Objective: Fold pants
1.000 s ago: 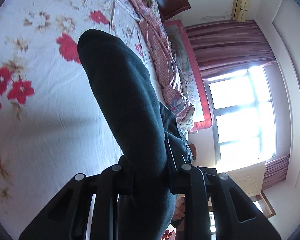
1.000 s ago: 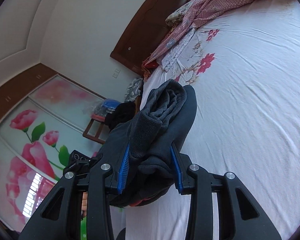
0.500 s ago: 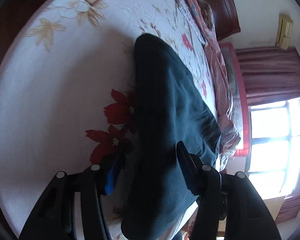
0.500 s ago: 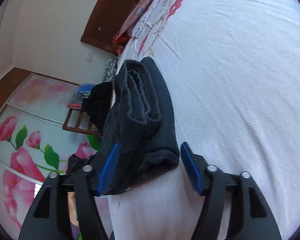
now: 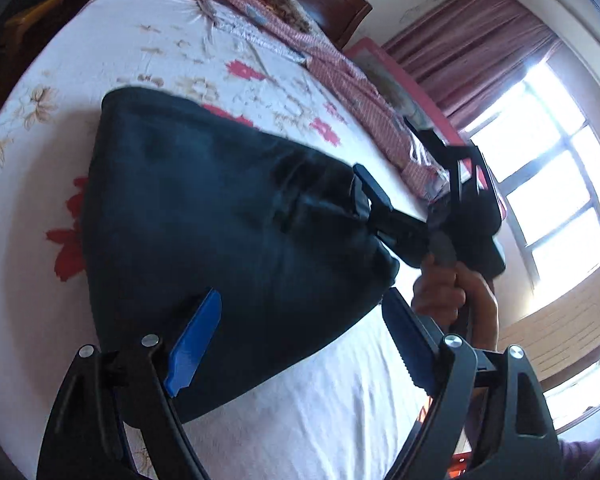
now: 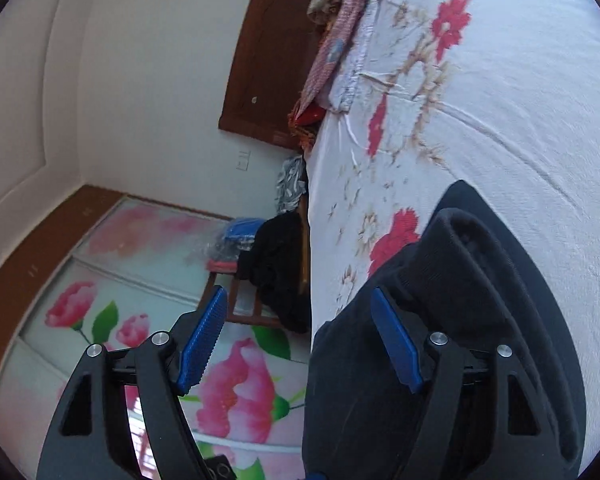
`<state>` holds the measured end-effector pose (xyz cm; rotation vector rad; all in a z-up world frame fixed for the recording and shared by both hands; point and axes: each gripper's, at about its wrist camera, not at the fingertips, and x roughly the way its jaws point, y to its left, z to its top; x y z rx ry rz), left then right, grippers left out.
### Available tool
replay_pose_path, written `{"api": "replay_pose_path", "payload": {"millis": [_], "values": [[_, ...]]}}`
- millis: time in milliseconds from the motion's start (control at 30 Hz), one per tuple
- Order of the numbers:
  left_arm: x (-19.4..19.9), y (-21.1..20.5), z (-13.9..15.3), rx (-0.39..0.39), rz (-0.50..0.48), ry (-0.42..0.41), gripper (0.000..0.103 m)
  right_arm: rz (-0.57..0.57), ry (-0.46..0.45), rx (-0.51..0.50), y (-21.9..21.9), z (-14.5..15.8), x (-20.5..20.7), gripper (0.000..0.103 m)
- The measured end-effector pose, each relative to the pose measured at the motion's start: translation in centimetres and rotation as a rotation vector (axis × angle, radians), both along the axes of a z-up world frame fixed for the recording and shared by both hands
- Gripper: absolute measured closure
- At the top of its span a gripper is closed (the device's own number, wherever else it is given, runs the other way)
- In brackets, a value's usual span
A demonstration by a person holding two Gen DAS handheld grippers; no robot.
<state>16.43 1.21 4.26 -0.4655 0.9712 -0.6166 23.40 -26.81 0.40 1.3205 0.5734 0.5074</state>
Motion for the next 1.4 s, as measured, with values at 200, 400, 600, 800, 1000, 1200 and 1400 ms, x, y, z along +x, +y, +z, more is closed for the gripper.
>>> {"api": "replay_pose_path", "payload": {"millis": [200,400,600,800,1000,1200,1400], "values": [[-1.3,0.3,-1.2,0.000,0.009,-0.029,0.023,-0.029,0.071,0.011,-2.3,-1.2,-2.0,0.060],[-1.2,1.8,2.1,0.010,0.041,-0.110,0.016,0.071,-0.059,0.018,-1.3,2.4,-7.9,0.035],[-2.4,2.6,-1.3,0.042,0.019,-0.030,0.017,0.050,0.174,0.025,-3.7,-5.3,-12.4,0.103],[-3.1,2.6,-0.5,0.061,0.046,-0.011,0.016,-0.049,0.149,-0.236,-4.3,1.8,-13.8,0.066],[-3.4,2.3,-0.6,0.064,0.068,-0.012,0.012,0.135,0.013,-0.191,1.4,4.5,-10.2,0.051],[-4.8,3.4,-0.3,0.050,0.088,0.008,0.011,0.098,0.260,-0.044,-2.1,-4.8,-12.1,0.103],[-9.9,5.9,1.2,0.172,0.221,0.012,0.002,0.107,0.273,-0.357,-3.1,0.4,-18.9,0.020]]}}
